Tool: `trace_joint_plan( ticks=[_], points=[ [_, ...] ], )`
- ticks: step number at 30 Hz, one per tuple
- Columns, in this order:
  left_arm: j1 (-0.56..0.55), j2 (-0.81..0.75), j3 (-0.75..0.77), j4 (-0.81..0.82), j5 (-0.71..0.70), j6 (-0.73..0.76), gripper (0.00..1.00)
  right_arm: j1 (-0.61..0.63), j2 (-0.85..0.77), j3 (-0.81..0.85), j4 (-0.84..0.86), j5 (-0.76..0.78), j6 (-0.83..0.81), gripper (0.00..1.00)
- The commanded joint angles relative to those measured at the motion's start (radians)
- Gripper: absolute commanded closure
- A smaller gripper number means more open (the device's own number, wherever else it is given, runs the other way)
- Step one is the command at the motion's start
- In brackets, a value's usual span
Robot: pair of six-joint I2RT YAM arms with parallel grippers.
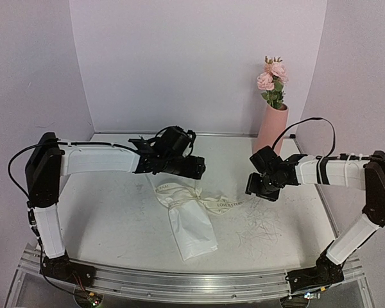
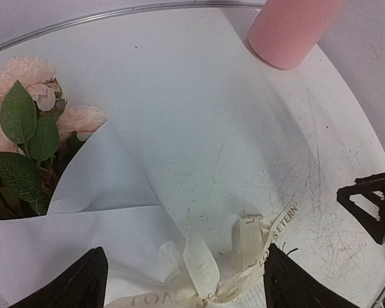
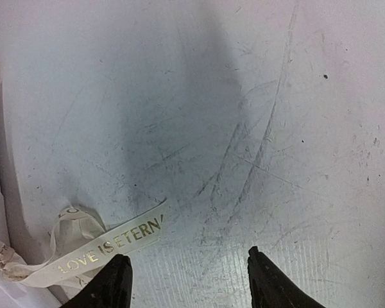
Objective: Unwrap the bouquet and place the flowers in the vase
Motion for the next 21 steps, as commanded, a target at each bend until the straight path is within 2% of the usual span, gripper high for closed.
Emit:
trace_joint_plan(
  ticks=[1, 5, 12, 17, 21],
  points=[
    [-0.01, 0.101, 0.168, -0.144, -0.024, 0.011, 0.2, 0.004, 0.005, 0.023, -0.075, 0.034, 0.017, 0.37],
    [-0.012, 0.173, 0.245, -0.195, -0.044, 0.007, 0.26, 0.005, 0.001, 0.023, -0.068, 0.029, 0.014, 0.36],
    [-0.012, 0.207, 0.272, -0.2, -0.014, 0.009, 0.36, 0.005, 0.037, 0.041, -0.059, 0.003, 0.021, 0.37],
    [-0.013, 0.227, 0.276, -0.211, 0.033, 0.007, 0.39, 0.007, 0.058, 0.053, -0.053, -0.009, 0.021, 0.37],
    [-0.014, 0.235, 0.276, -0.217, 0.053, 0.015, 0.51, 0.008, 0.069, 0.06, -0.045, -0.016, 0.013, 0.37]
  ],
)
